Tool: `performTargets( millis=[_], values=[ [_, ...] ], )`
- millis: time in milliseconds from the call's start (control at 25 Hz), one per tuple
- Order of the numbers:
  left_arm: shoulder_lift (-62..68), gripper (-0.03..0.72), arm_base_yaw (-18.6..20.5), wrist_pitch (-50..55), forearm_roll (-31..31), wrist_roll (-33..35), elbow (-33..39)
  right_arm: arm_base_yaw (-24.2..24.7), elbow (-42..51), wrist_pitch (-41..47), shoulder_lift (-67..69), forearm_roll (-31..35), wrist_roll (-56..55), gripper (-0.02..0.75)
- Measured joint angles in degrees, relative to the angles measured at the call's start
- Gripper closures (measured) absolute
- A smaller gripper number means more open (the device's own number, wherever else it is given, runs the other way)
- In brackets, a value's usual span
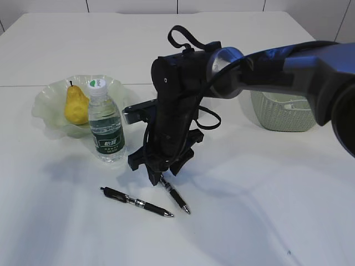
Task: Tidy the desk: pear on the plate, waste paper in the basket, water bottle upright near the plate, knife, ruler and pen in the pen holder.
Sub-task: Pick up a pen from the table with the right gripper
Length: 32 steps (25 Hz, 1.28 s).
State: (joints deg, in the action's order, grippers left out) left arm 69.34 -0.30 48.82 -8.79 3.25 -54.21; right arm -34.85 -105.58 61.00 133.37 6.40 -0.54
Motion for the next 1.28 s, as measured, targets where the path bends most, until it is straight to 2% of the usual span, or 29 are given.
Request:
performTargets(
  millis=[400, 520, 720, 800, 1280],
  values=[
    [0.00, 0.317, 0.00, 0.00, 0.00, 0.00, 0.00, 0.00, -0.35, -0.10, 1.56, 0.00, 0.00, 0.342],
    [0.00, 0.317, 0.00, 0.00, 0.00, 0.00, 0.00, 0.00, -0.35, -0.10, 1.56, 0.00, 0.00, 0.396],
    [0.00, 0.317, 0.00, 0.00, 0.00, 0.00, 0.00, 0.00, -0.35, -0.10, 1.66, 0.00, 0.00, 0.578],
    [0.00, 0.317, 0.00, 0.00, 0.00, 0.00, 0.00, 0.00, -0.35, -0.10, 1.66, 0.00, 0.00, 0.624],
    [0.00, 0.317, 0.00, 0.00, 0.00, 0.00, 0.00, 0.00, -2.71, 1.92, -1.35, -0.02, 1.57, 0.651]
  ],
)
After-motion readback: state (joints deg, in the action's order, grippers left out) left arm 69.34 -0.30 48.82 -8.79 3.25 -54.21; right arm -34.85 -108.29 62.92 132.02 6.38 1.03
